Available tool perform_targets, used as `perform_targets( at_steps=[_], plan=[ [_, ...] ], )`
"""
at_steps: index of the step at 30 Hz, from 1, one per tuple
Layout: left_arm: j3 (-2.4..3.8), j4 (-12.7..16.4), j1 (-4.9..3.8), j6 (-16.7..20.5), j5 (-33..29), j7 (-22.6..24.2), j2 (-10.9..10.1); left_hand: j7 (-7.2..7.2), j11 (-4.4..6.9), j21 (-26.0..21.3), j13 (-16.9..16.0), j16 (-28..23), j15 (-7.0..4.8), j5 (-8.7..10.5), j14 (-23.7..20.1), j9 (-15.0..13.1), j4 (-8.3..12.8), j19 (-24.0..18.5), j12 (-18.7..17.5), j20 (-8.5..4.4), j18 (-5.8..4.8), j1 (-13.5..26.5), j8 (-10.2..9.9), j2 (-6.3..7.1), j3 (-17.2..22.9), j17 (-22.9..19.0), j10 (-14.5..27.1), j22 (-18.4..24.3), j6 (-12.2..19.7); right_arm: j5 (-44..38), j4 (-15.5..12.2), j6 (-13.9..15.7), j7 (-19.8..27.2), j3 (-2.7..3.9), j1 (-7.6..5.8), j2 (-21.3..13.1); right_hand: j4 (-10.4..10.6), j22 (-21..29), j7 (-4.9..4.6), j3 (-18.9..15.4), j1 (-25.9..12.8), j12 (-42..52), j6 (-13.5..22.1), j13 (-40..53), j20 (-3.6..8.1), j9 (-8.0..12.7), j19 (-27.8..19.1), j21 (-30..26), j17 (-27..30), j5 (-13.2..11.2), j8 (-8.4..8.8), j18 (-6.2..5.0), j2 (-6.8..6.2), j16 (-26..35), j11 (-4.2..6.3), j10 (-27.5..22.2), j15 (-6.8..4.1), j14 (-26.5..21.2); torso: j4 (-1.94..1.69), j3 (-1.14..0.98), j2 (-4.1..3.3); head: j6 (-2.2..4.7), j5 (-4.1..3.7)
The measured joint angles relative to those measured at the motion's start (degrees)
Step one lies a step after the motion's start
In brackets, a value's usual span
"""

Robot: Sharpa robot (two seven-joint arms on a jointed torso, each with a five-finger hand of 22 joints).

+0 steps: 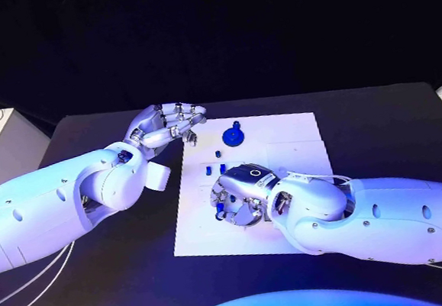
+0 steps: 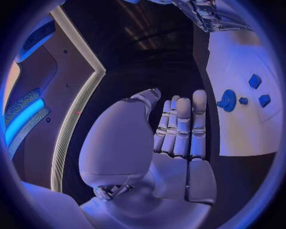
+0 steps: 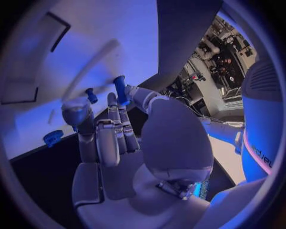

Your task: Assemble the parts on the task board

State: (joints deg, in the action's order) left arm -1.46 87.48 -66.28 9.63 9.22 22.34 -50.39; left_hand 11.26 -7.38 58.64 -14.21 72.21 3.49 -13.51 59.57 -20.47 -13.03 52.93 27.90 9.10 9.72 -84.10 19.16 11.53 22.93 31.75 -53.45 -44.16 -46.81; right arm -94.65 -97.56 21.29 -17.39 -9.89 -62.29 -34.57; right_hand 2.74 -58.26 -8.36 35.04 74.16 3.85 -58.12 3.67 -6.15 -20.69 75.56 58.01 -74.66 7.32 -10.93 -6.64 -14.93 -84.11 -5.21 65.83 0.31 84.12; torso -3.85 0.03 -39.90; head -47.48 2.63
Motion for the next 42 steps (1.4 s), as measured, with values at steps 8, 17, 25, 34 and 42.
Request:
perform_targets(
  at_steps=[8, 17, 25, 34, 42],
  plan=[
    [0.00, -0.25, 0.00, -0.03, 0.00, -0.10, 0.00, 0.00, 0.00, 0.00, 0.00, 0.00, 0.00, 0.00, 0.00, 0.00, 0.00, 0.00, 0.00, 0.00, 0.00, 0.00, 0.00, 0.00, 0.00, 0.00, 0.00, 0.01, 0.00, -0.49, 0.07, 0.29, 1.12, -0.07, 0.05, -0.37, 0.30, 6.00, 0.47, -10.62, 1.51, 1.17, 1.59, 0.16, -0.91, 1.20, -2.94, -7.50, 3.23, 0.00, 2.32, -0.93, 1.46, 1.47, -1.04, -7.33, 0.82, 0.00, 0.00, -0.02, 0.01, 0.16, -0.13],
    [0.00, -0.39, 0.00, -0.08, 0.00, -0.21, -0.03, 0.00, 0.00, 0.00, 0.00, 0.00, 0.00, 0.00, 0.00, 0.00, 0.00, 0.00, 0.00, 0.00, 0.00, 0.00, 0.00, 0.00, 0.00, 0.00, 0.00, 0.01, 0.00, -0.62, -0.16, 1.37, 1.99, -0.10, 0.05, -0.86, 3.43, 9.60, 0.81, -18.68, 5.56, 3.33, 2.43, 0.21, -1.45, 2.40, -4.47, -12.18, 6.78, 0.00, 3.98, -1.82, 2.95, 2.81, -1.63, -10.20, 1.32, -0.11, -0.01, -0.04, -0.02, 0.19, -0.27],
    [0.00, -0.46, 0.00, -0.13, 0.00, -0.29, -0.02, 0.00, 0.00, 0.00, 0.00, 0.00, 0.00, 0.00, 0.00, 0.00, 0.00, 0.00, 0.00, 0.00, 0.00, 0.00, 0.00, 0.00, 0.00, 0.00, 0.00, 0.01, 0.00, -0.42, -1.30, 2.86, 2.58, -0.11, 0.07, -2.12, 4.78, 9.29, 0.81, -20.03, 6.41, 4.80, 2.43, 0.33, -1.30, 2.78, -4.32, -12.18, 6.55, 0.22, 4.20, -1.82, 2.69, 2.80, -1.52, -10.08, 1.32, -0.11, -0.02, -0.05, -0.05, 0.14, -0.35],
    [-0.01, -0.55, 0.01, -0.25, 0.00, -0.36, -0.16, 0.00, 0.00, 0.00, 0.00, 0.00, 0.00, 0.00, 0.00, 0.00, 0.00, 0.00, 0.00, 0.00, 0.00, 0.00, 0.00, 0.00, 0.00, -0.06, 0.00, 0.01, 0.00, 2.55, -5.13, 6.37, 5.50, 0.68, -0.85, -9.80, 7.71, 5.41, -0.42, -21.03, 8.35, 8.32, 1.59, 0.42, -0.48, 3.24, -1.21, -8.50, 2.82, 0.88, 4.75, -1.82, 3.31, 1.00, -0.51, -7.59, 0.88, -0.10, 0.04, -0.05, 0.03, 0.35, -0.88],
    [0.00, -0.38, 0.48, -0.33, 0.00, -0.37, -0.48, 0.00, 0.00, 0.00, 0.00, 0.00, 0.00, 0.00, 0.00, 0.00, 0.00, 0.00, 0.00, 0.00, 0.00, 0.00, 0.00, 0.00, 0.00, -0.27, 0.00, 0.01, 0.00, 17.29, -7.39, 7.67, 8.45, 1.20, -5.21, -19.88, 11.28, -2.03, -0.01, -21.77, 6.00, 16.74, -0.64, 4.80, 0.98, 2.97, 2.72, -0.45, -0.30, -3.43, 3.75, -0.87, 3.56, -1.77, 0.32, 5.33, -0.98, -0.09, 0.25, 0.05, 0.37, 1.29, -3.37]
  ],
)
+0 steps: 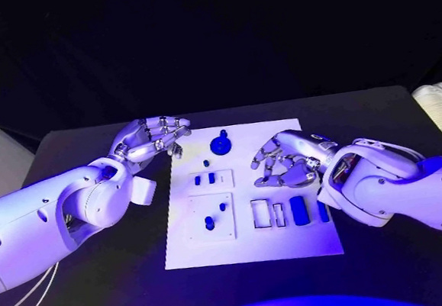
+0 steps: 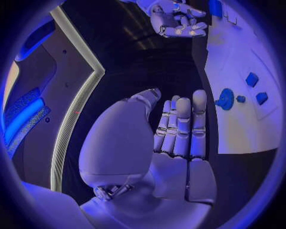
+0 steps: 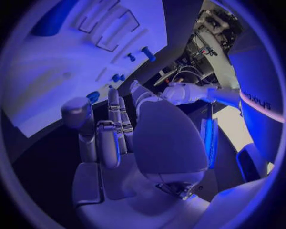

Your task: Assemble the parts on the task board

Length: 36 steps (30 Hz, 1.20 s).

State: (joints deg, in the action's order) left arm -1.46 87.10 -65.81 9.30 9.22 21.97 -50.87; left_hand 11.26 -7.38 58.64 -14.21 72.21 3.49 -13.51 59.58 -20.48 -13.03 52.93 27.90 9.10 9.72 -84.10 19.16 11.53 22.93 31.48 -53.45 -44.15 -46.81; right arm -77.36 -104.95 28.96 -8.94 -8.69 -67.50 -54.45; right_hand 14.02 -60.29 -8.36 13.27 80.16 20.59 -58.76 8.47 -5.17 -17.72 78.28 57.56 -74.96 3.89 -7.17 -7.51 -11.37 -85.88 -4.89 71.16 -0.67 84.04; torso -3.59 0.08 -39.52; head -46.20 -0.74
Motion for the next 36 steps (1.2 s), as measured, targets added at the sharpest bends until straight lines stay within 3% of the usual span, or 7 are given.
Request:
perform_targets(
  at_steps=[2, 4, 6, 8, 18, 26, 36],
  plan=[
    [0.00, 0.11, 0.17, -0.01, 0.00, 0.00, -0.12, 0.00, 0.00, 0.00, 0.01, 0.00, 0.00, 0.00, 0.00, 0.00, 0.00, 0.00, 0.00, 0.00, 0.00, 0.00, 0.00, 0.00, 0.00, -0.06, 0.00, 0.05, 0.00, 3.84, -0.34, -0.04, 0.11, 0.04, -0.56, -2.32, 0.90, -1.96, 1.35, -0.90, -0.46, 8.35, -0.94, 7.62, 1.06, -1.06, 1.06, 1.95, -0.01, 0.00, -2.08, 0.54, -0.18, -0.25, 1.78, 3.26, -1.28, -0.03, 0.10, 0.05, 0.14, 0.34, -0.79],
    [0.00, 0.37, 0.27, -0.03, 0.00, 0.01, -0.33, 0.00, 0.00, 0.00, 0.05, 0.00, 0.00, 0.00, 0.00, 0.00, 0.00, 0.00, 0.00, 0.00, 0.00, 0.00, 0.00, 0.00, 0.00, -0.09, 0.00, 0.11, 0.00, 6.78, -1.12, -0.28, 0.10, -0.04, -0.84, -4.45, 1.71, -3.32, 2.40, -1.77, -1.81, 28.32, -0.86, 32.42, 1.58, -3.08, 1.58, 3.08, -0.01, 0.23, -4.82, 0.89, 0.28, -0.41, 3.40, 6.08, -1.54, -0.09, 0.18, 0.07, 0.26, 0.62, -1.51],
    [0.00, 0.52, 0.41, -0.04, -0.02, 0.02, -0.52, 0.00, 0.00, 0.00, 0.06, 0.00, 0.00, 0.00, 0.00, 0.00, 0.00, 0.00, 0.00, 0.00, 0.00, 0.00, 0.00, 0.00, 0.00, -0.09, 0.00, 0.13, 0.00, 8.66, -1.68, -0.61, 0.00, -0.16, -1.03, -6.23, 2.10, -5.09, 2.50, -2.98, -2.81, 49.68, 0.65, 56.24, 1.72, -5.55, 1.83, 4.53, -0.01, 0.23, -7.65, 0.88, 1.28, -1.24, 3.61, 8.34, -1.53, -0.09, 0.25, 0.08, 0.34, 0.82, -2.08],
    [-0.01, 0.72, 0.61, -0.06, -0.10, 0.03, -0.64, 0.00, 0.00, 0.00, 0.05, 0.00, 0.00, 0.00, 0.00, 0.00, -0.09, 0.00, 0.00, 0.00, 0.00, 0.00, 0.00, 0.00, -0.09, -0.09, 0.00, 0.18, 0.00, 10.21, -2.16, -1.09, -0.37, -0.37, -1.15, -8.16, 2.36, -6.96, 2.08, -4.18, -3.51, 59.93, 1.89, 65.09, 1.64, -6.78, 2.72, 6.33, -0.01, 0.23, -9.02, 1.42, 1.97, -2.14, 3.40, 11.96, -1.53, -0.09, 0.32, 0.07, 0.43, 0.87, -2.57],
    [-0.01, 1.64, 1.28, -0.60, -0.78, 0.25, -0.82, 0.13, 0.00, -0.45, 0.08, 0.00, 0.00, 0.37, 0.00, 0.00, -3.56, -0.21, 0.66, 0.21, 0.00, 4.20, 0.28, 1.30, -3.92, -0.31, 0.00, 0.76, 0.13, 11.60, -3.81, -4.56, -5.08, -1.62, -0.61, -14.12, 2.75, -10.45, 2.18, -13.81, -10.73, 66.14, 2.95, 66.50, 1.57, -8.67, 3.41, 9.27, -0.01, 3.35, -10.95, 1.80, 3.46, -2.91, 3.25, 12.66, -1.52, -0.11, 0.50, 0.29, 1.02, 0.30, -4.20],
    [0.00, 1.83, 1.46, -0.87, -1.09, 0.36, -0.91, 0.18, 0.00, -0.45, 0.02, 0.00, 0.00, 0.41, 0.00, 0.00, -3.57, -0.21, 0.67, 0.21, 0.00, 4.50, 0.28, 1.00, -4.36, -0.31, 0.00, 0.76, 0.24, 8.38, -4.49, -6.39, -10.89, -2.08, 1.44, -13.37, 2.90, -13.22, 3.18, -19.69, -12.84, 69.09, 1.51, 66.49, 2.09, -9.23, 4.76, 12.20, 0.00, 2.62, -12.06, 2.69, 4.45, -3.70, 3.49, 12.84, -1.85, -0.04, 0.62, 0.46, 1.19, -0.21, -4.74],
    [-0.02, 2.06, 1.54, -1.16, -1.26, 0.42, -1.01, 0.00, 0.00, -0.45, 0.03, 0.00, 0.00, 0.66, 0.00, 0.00, -3.73, -0.21, 0.67, 0.21, 0.00, 4.50, 0.28, 1.00, -4.52, -0.25, 0.00, 0.76, 0.43, 5.04, -4.27, -7.52, -15.65, -2.17, 3.22, -10.70, 2.90, -14.36, 3.41, -20.63, -13.29, 69.29, 1.08, 66.49, 2.09, -9.44, 4.92, 13.23, 0.01, 2.62, -12.55, 2.69, 4.21, -3.92, 3.89, 12.85, -1.92, -0.12, 0.58, 0.54, 1.19, -0.62, -4.81]
  ],
)
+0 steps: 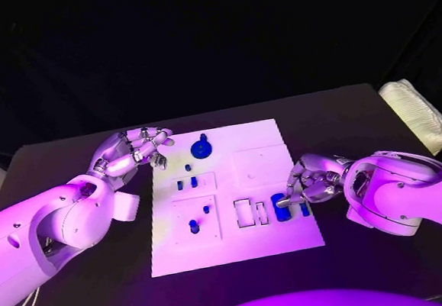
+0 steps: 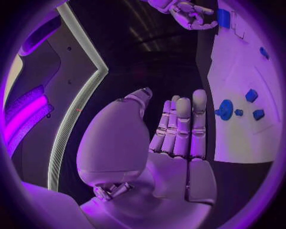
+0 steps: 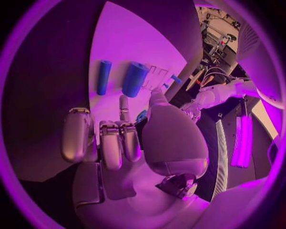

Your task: Assemble the parts on the task board

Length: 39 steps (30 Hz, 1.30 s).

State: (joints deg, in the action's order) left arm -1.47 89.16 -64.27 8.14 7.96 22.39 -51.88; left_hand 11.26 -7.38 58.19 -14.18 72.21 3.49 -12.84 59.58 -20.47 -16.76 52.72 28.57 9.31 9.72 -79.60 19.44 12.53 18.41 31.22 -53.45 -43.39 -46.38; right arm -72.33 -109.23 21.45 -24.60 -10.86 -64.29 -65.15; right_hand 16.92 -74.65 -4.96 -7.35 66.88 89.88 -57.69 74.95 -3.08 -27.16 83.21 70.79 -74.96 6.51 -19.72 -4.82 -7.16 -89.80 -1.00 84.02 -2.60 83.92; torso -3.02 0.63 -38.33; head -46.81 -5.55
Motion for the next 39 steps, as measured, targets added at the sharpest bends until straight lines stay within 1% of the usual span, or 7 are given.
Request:
perform_targets(
  at_steps=[5, 16, 25, 31, 34, 38, 39],
  plan=[
    [0.00, 0.07, 0.00, -0.10, -0.04, 0.00, -0.01, 0.00, 0.00, 0.00, 0.00, 0.00, 0.00, 0.00, 0.00, 0.00, 0.00, 0.00, 0.00, 0.00, 0.00, 0.00, 0.00, 0.00, 0.00, 0.01, 0.00, 0.06, 0.00, -1.26, 0.56, -0.22, -1.69, 0.00, 0.63, 1.07, 0.00, 0.00, 0.00, 0.00, 0.00, 0.00, 0.00, -0.01, 0.20, -0.08, 0.20, 0.00, 0.00, 0.39, 0.00, 0.00, 0.00, 0.00, 0.00, 0.00, 0.00, 0.00, 0.03, -0.08, -0.02, -0.10, 0.12],
    [0.02, 0.21, 0.01, -0.17, -0.08, 0.12, -0.12, 0.00, 0.00, 0.00, -0.06, 0.00, 0.00, 0.00, 0.00, 0.00, 0.16, 0.00, 0.00, 0.00, 0.00, 0.00, 0.20, 0.00, -0.15, 0.16, 0.00, 0.06, 0.00, -2.74, 2.01, -0.80, -4.82, -0.01, 1.62, 3.39, 0.06, 0.00, 0.18, -0.39, 0.00, 0.00, -0.18, -0.01, 0.20, -0.25, 0.20, 0.00, 0.01, 0.37, -0.24, 0.00, 0.00, 0.00, 0.00, 0.00, -0.20, 0.21, 0.07, -0.08, -0.07, -0.21, 0.22],
    [0.01, 0.33, 0.01, -0.19, -0.10, 0.22, -0.36, 0.00, 0.00, 0.00, -0.11, 0.00, 0.00, 0.00, 0.00, 0.00, 0.32, 0.00, 0.23, 0.00, 0.00, 0.00, 0.20, 0.00, -0.31, 0.15, 0.00, 0.06, 0.00, -3.45, 3.09, -0.89, -6.74, 0.39, 1.92, 5.32, 0.06, 0.01, 0.27, -0.39, 0.00, 0.00, -0.90, -0.02, 0.20, -0.63, 0.20, 0.00, 0.01, 0.37, -0.91, -0.01, 0.00, 0.01, -0.01, 0.00, -0.20, 0.21, 0.07, -0.07, -0.07, -0.41, 0.37],
    [0.01, 0.37, 0.01, -0.23, -0.11, 0.28, -0.45, 0.00, 0.00, -0.22, -0.10, 0.00, 0.00, 0.00, 0.00, 0.00, 0.32, 0.00, 0.23, 0.00, 0.00, -0.26, 0.20, -0.26, -0.31, 0.15, 0.00, 0.06, 0.00, -3.58, 3.23, -0.90, -7.44, 0.50, 2.01, 5.78, -0.22, -0.30, 0.24, -0.12, 2.00, 0.00, -1.08, -0.02, 0.21, -1.81, 0.21, 0.00, 0.02, 6.91, -0.92, 0.00, 1.96, 0.02, 0.37, 0.04, -0.40, 0.01, 0.09, -0.04, -0.02, -0.57, 0.53],
    [0.01, 0.37, 0.01, -0.26, -0.12, 0.31, -0.46, 0.00, 0.00, -0.22, -0.10, 0.00, 0.00, 0.00, 0.00, 0.00, 0.32, 0.00, 0.22, 0.00, 0.00, -0.54, 0.19, -0.54, -0.31, 0.15, 0.00, 0.11, -0.01, -3.35, 3.16, -0.89, -7.57, 0.54, 2.04, 5.90, -0.35, -0.30, 0.13, 0.51, 3.45, 0.00, -1.01, -0.02, 0.41, -1.81, 0.40, 0.00, 0.02, 9.56, -0.92, -0.01, 2.03, 0.04, 0.37, 0.04, -0.61, 0.21, 0.14, -0.04, 0.05, -0.58, 0.65],
    [0.01, 0.37, 0.01, -0.33, -0.12, 0.34, -0.44, 0.00, 0.00, -0.22, -0.10, 0.00, 0.00, 0.00, 0.00, 0.00, 0.48, 0.00, 0.22, 0.00, 0.00, -0.54, 0.19, -0.54, -0.47, 0.15, 0.42, 0.11, 0.00, -2.19, 2.94, -0.73, -7.37, 0.62, 2.04, 6.04, -0.37, -0.29, 0.36, 3.50, 6.25, 0.00, -1.23, -0.03, 0.41, -1.78, 0.40, 0.37, 0.02, 15.05, -0.31, -0.01, 1.65, 0.04, 0.73, -0.11, -0.80, 0.02, 0.15, -0.04, 0.09, -0.50, 0.69],
    [0.01, 0.36, 0.01, -0.34, -0.12, 0.35, -0.44, 0.00, 0.00, -0.22, -0.10, 0.00, 0.00, 0.00, 0.00, 0.00, 0.48, 0.00, 0.28, 0.00, 0.00, -0.63, 0.19, -0.63, -0.47, 0.15, 0.42, 0.11, 0.00, -1.82, 2.92, -0.65, -7.28, 0.63, 2.04, 6.06, -0.37, -0.29, 0.41, 3.95, 6.25, -0.01, -1.28, -0.03, 0.44, -1.77, 0.43, 0.45, 0.02, 15.38, -0.29, -0.01, 1.65, 0.04, 0.82, -0.01, -0.80, 0.02, 0.14, -0.04, 0.09, -0.46, 0.69]
  ],
)
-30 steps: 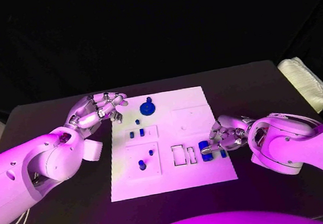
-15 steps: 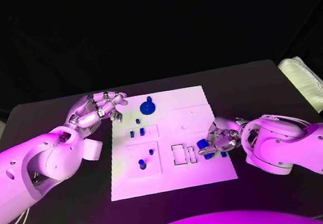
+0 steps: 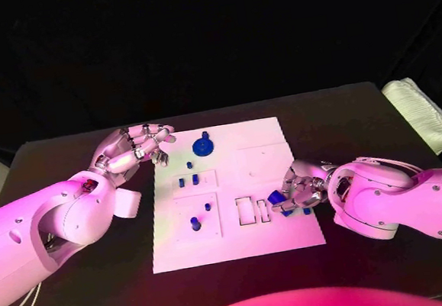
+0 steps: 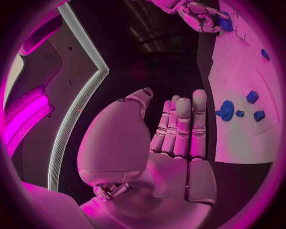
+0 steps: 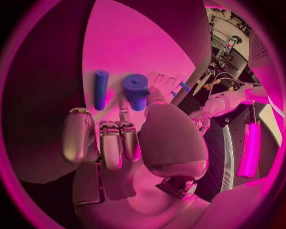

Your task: Assemble the parts on the task board

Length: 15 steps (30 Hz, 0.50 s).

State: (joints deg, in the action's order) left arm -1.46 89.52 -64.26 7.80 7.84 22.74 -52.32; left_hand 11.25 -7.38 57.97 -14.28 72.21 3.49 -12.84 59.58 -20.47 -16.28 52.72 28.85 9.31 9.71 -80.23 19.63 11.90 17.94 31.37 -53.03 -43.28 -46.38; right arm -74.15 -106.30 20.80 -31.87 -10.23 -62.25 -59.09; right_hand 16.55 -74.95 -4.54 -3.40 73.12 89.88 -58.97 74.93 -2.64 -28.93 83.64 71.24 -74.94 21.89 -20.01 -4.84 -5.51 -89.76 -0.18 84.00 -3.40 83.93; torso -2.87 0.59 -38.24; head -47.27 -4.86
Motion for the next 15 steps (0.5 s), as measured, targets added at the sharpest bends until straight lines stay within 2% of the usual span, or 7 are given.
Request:
perform_targets(
  at_steps=[2, 7, 10, 12, 15],
  plan=[
    [0.00, -0.02, 0.00, -0.03, 0.00, 0.01, 0.04, 0.00, 0.00, 0.00, 0.00, 0.00, 0.00, 0.00, 0.00, 0.00, 0.00, 0.00, 0.15, 0.00, 0.00, -0.15, 0.00, -0.15, 0.00, 0.00, 0.00, 0.00, 0.00, 0.92, 0.00, 0.31, 0.23, 0.00, 0.00, -0.07, 0.08, 0.00, 0.15, 0.42, 0.00, 0.00, -0.15, 0.00, 0.18, 0.05, 0.18, 0.00, 0.00, 0.27, 0.21, 0.00, 0.00, 0.00, 0.01, 0.01, 0.00, 0.00, -0.01, 0.00, 0.00, 0.05, 0.01],
    [0.00, -0.06, 0.00, -0.09, -0.01, 0.03, 0.07, 0.00, 0.00, 0.00, 0.00, 0.00, 0.00, 0.00, 0.00, 0.00, 0.00, 0.00, 0.15, 0.00, 0.00, -0.15, -0.01, -0.15, 0.00, 0.00, 0.00, 0.00, 0.00, 3.17, -0.45, 1.43, 0.95, -0.12, 0.06, -0.29, 0.12, 0.00, 0.39, 1.87, 0.07, 0.00, -0.33, 0.00, 0.18, 2.90, 0.18, 0.39, 0.00, 0.54, 0.35, -0.01, -0.07, 0.00, 0.02, 0.02, -0.12, 0.11, -0.01, 0.00, 0.01, 0.15, 0.04],
    [0.00, -0.12, 0.00, -0.11, -0.01, 0.04, 0.11, 0.00, 0.00, 0.00, 0.01, 0.00, 0.00, 0.00, 0.00, 0.00, 0.00, 0.00, 0.15, 0.00, 0.00, -0.15, -0.01, -0.15, 0.00, 0.00, 0.00, 0.00, 0.00, 5.05, -0.85, 2.43, 1.50, -0.37, -0.07, -0.63, 0.16, 0.01, 0.19, 2.59, 0.21, 0.00, -0.53, -0.01, 0.18, 2.92, 0.18, 0.39, 0.00, 1.19, 0.37, 0.00, 0.06, 0.00, 0.41, 0.00, -0.31, 0.11, -0.01, 0.00, 0.00, 0.23, -0.10],
    [0.00, -0.18, 0.00, -0.12, -0.01, 0.05, 0.17, 0.00, 0.00, 0.00, 0.01, 0.00, 0.00, 0.00, 0.00, 0.00, 0.00, 0.00, 0.15, 0.00, 0.00, -0.15, -0.01, -0.15, 0.00, -0.01, 0.00, 0.00, 0.00, 6.27, -0.93, 2.87, 1.76, -0.63, -0.53, -0.76, 0.14, 0.01, 0.18, 3.37, 0.21, 0.00, -0.54, -0.01, 0.31, 2.93, 0.31, 0.39, 0.00, 1.92, 0.66, 0.00, 0.06, 0.00, 0.42, 0.00, -0.43, 0.00, -0.01, 0.00, -0.01, 0.31, -0.16],
    [0.00, -0.31, 0.00, -0.13, -0.02, 0.05, 0.23, 0.00, 0.00, 0.00, 0.01, 0.00, 0.00, 0.00, 0.00, 0.00, 0.00, 0.00, 0.15, 0.00, 0.00, -0.15, -0.01, -0.15, 0.00, -0.01, 0.00, 0.00, 0.00, 7.36, -1.03, 3.38, 1.97, -0.66, -1.67, -1.02, 0.11, 0.01, 0.19, 3.75, 0.22, 0.00, -0.53, -0.01, 0.39, 2.93, 0.39, 0.39, 0.00, 2.21, 0.65, 0.00, 0.06, 0.00, 0.42, 0.00, -0.43, -0.01, 0.01, -0.03, -0.03, 0.40, -0.20]
  ],
)
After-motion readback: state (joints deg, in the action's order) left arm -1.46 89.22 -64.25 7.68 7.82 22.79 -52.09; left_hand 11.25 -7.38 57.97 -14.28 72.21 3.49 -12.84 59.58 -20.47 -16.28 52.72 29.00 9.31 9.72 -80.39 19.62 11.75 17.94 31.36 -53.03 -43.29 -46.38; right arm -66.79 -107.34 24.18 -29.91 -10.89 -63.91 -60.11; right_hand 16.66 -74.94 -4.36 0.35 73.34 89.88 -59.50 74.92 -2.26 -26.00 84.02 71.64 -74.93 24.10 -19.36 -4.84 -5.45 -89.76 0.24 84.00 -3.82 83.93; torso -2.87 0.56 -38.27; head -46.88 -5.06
